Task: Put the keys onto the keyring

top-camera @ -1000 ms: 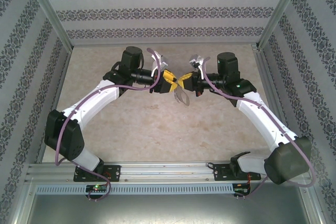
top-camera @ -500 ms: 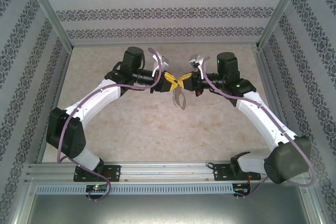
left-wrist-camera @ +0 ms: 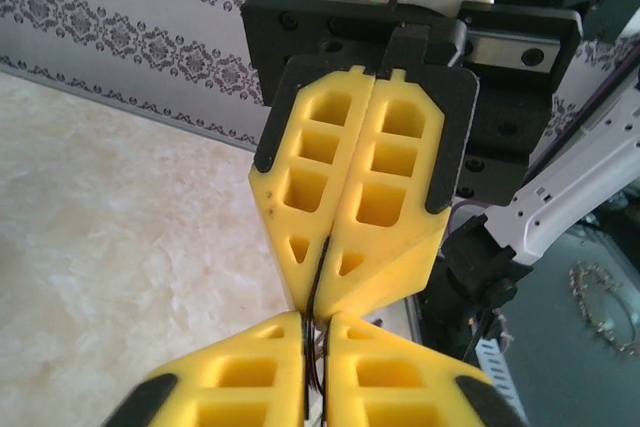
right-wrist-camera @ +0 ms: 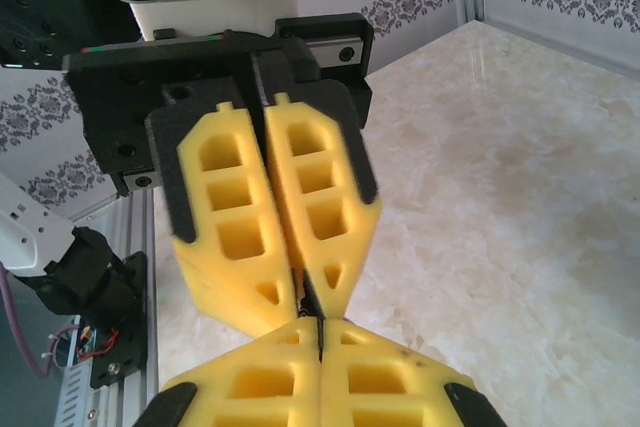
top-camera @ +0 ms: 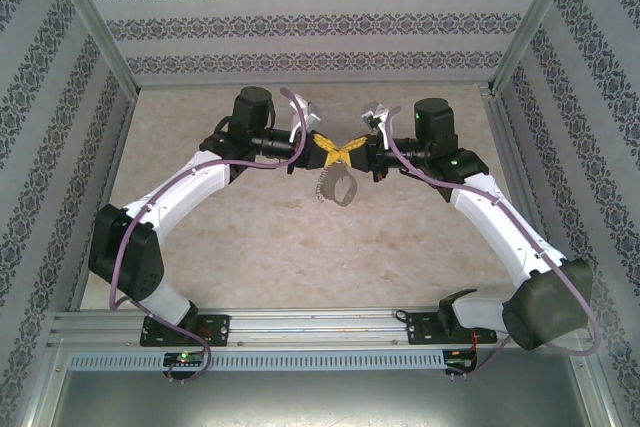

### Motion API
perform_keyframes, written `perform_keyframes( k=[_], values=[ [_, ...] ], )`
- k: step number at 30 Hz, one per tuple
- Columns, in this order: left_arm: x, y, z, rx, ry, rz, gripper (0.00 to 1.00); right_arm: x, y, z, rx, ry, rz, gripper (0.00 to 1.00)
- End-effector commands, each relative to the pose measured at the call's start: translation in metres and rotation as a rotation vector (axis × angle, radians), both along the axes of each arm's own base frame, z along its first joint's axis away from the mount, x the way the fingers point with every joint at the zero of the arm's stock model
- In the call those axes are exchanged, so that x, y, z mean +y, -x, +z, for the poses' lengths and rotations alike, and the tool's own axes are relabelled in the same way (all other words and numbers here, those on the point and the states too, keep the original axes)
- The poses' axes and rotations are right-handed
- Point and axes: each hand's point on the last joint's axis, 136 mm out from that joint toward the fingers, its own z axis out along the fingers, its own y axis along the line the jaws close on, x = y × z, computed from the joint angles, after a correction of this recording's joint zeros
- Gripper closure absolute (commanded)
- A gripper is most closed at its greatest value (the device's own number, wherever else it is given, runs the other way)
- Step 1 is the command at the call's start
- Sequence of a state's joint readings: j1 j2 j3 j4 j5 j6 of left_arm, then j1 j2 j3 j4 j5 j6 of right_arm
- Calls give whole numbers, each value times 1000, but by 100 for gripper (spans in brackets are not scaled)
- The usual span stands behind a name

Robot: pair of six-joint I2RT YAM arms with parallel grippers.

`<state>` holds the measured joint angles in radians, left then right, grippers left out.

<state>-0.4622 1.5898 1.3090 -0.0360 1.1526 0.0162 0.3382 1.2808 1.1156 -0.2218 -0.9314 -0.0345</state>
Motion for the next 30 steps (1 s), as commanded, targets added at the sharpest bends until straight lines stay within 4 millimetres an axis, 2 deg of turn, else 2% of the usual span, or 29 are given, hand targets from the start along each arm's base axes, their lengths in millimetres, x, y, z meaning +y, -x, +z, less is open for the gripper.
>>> perform_keyframes(
  k=[1,5,8,9,10,14,18,23,30],
  values=[
    [-4,6,7,-32,35,-48,100,6,0,14,-63,-13,29,100],
    [-4,6,7,-43,37,-39,100,5,-4,18,-69,-18,6,98],
    [-2,0,9,-75,51,14,100,-7,-15,24,-99,-41,-98,67],
    [-2,-1,11,-88,58,32,100,-14,-20,27,-112,-52,-149,61],
    [-1,-3,14,-104,68,51,100,-21,-24,26,-119,-63,-193,59],
    [3,-8,25,-145,136,114,100,-41,-34,21,-117,-97,-346,57],
    [5,-10,33,-167,191,153,100,-45,-37,-4,-90,-84,-446,57],
    [6,-11,38,-180,233,174,100,-28,-26,-36,-59,-56,-455,57],
    [6,-13,38,-181,260,186,100,3,-12,-52,-48,-29,-386,58]
  ],
)
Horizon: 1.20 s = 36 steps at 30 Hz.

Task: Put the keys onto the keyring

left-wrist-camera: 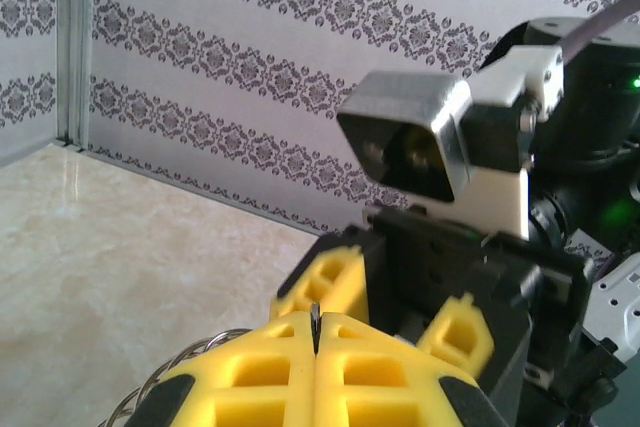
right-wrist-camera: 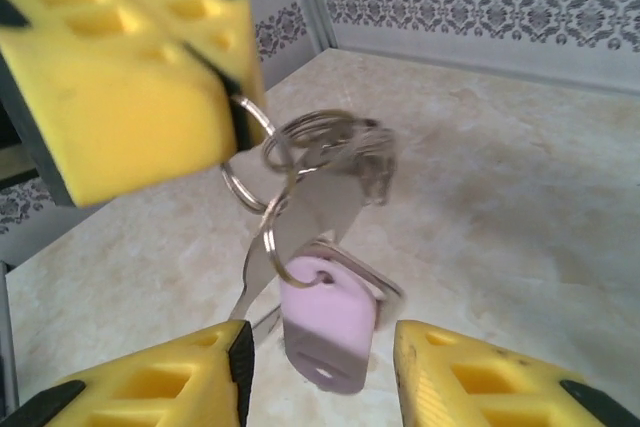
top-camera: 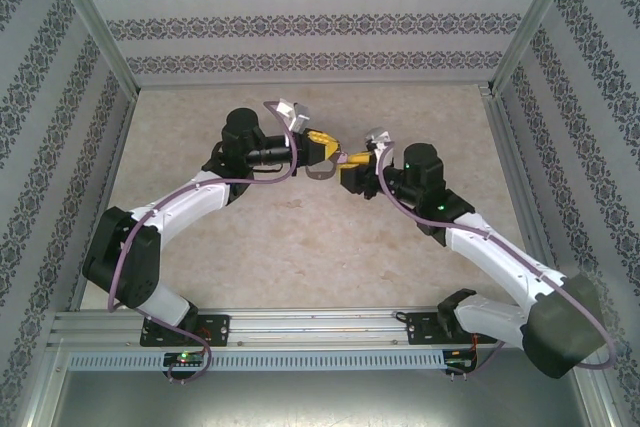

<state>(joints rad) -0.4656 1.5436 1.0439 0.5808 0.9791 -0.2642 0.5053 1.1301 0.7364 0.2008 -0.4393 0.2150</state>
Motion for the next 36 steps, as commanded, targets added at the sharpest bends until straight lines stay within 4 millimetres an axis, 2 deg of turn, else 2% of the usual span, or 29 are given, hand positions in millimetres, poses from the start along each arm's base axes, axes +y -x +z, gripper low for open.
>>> perform_keyframes(
  k=[1,11,16,21,30,36],
  values=[
    [0,8,32,-96,77,-5,100,4,-5,1,-23,-8,-25,58],
    [-1,10,33,-92,89,-17,100,-14,-11,3,-75,-1,-120,56],
    [-1,12,36,-84,100,-30,100,-22,-14,5,-110,-2,-168,44],
    [-2,12,38,-83,106,-36,100,-26,-17,11,-151,1,-197,39],
    [-2,13,39,-78,110,-41,100,-17,-26,27,-219,7,-203,34],
    [-2,14,39,-75,109,-47,100,-7,-31,31,-242,15,-161,34]
  ],
)
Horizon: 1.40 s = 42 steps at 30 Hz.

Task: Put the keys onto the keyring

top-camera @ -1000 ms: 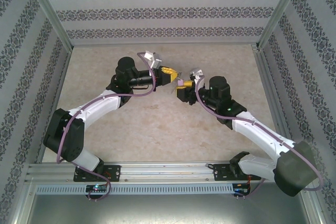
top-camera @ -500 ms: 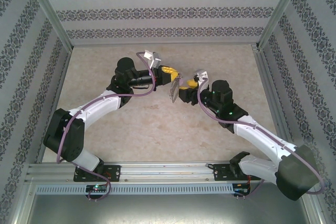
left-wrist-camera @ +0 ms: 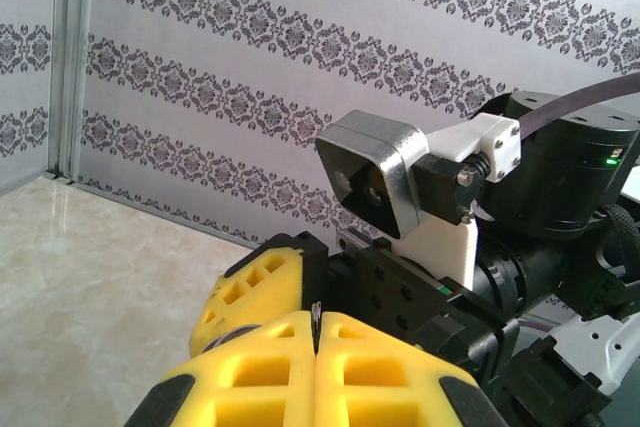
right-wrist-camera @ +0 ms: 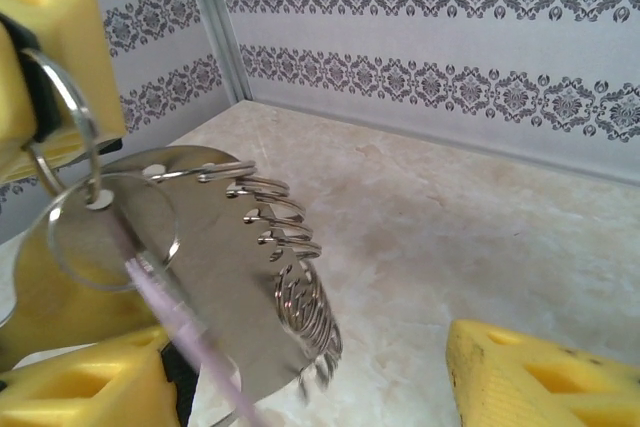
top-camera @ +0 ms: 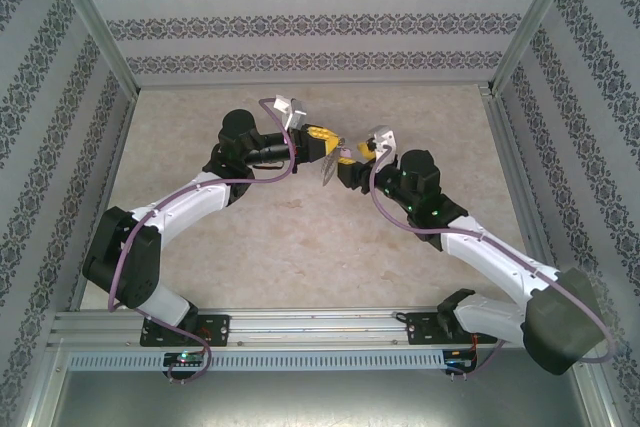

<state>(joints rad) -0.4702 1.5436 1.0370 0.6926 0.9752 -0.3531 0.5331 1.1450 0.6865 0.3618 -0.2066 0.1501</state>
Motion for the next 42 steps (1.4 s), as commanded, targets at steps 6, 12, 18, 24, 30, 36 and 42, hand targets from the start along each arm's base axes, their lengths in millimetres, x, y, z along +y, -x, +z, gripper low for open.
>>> perform_keyframes(
  k=[6,12,18,24,30,36,42],
  values=[
    [-1,12,23,-72,48,-38,100,21,11,25,-86,-6,136,48],
    [-1,12,26,-80,53,-37,100,29,20,20,-66,-5,192,71],
    [-1,11,25,-77,52,-35,100,40,25,19,-60,4,230,87],
    [-1,11,26,-81,53,-33,100,50,30,18,-57,24,264,94],
    [-2,11,25,-74,49,-37,100,46,29,17,-61,43,240,95],
    [-2,12,23,-69,39,-42,100,30,26,18,-65,46,187,95],
    [-2,13,20,-63,29,-48,100,9,19,23,-64,38,125,99]
  ],
)
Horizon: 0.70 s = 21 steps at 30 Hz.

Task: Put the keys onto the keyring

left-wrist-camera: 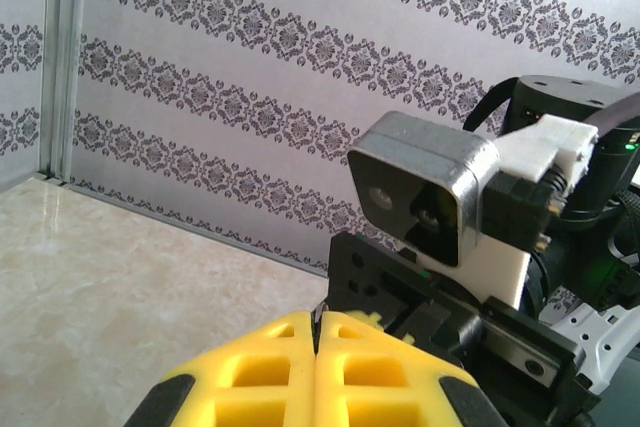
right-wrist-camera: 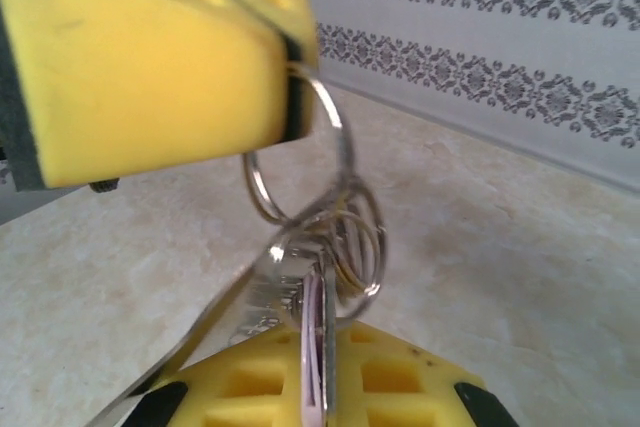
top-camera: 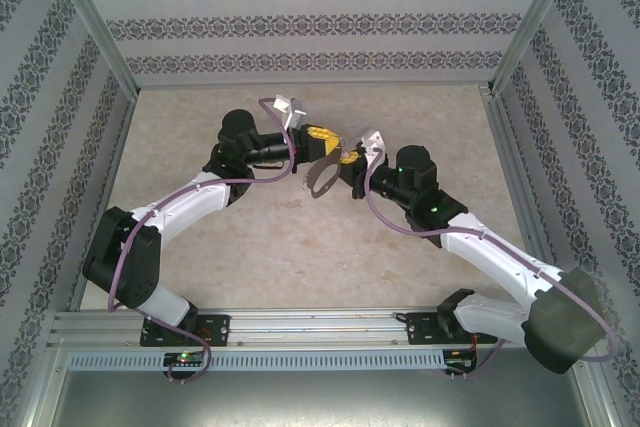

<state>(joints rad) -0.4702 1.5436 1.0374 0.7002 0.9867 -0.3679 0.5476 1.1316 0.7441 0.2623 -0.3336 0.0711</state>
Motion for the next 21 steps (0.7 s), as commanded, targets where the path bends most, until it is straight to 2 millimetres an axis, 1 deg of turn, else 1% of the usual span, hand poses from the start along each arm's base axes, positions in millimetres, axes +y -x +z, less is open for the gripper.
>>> perform_keyframes(
  k=[1,5,14,21],
  values=[
    [-2,10,18,-68,22,-35,100,-13,-2,15,-47,-15,-36,100],
    [-2,11,17,-65,19,-39,100,-18,-4,19,-52,-14,-44,100],
    [-2,12,18,-66,15,-43,100,-13,-1,22,-48,-10,-8,100],
    [-4,12,15,-57,1,-54,100,-9,-3,28,-54,26,8,100]
  ],
)
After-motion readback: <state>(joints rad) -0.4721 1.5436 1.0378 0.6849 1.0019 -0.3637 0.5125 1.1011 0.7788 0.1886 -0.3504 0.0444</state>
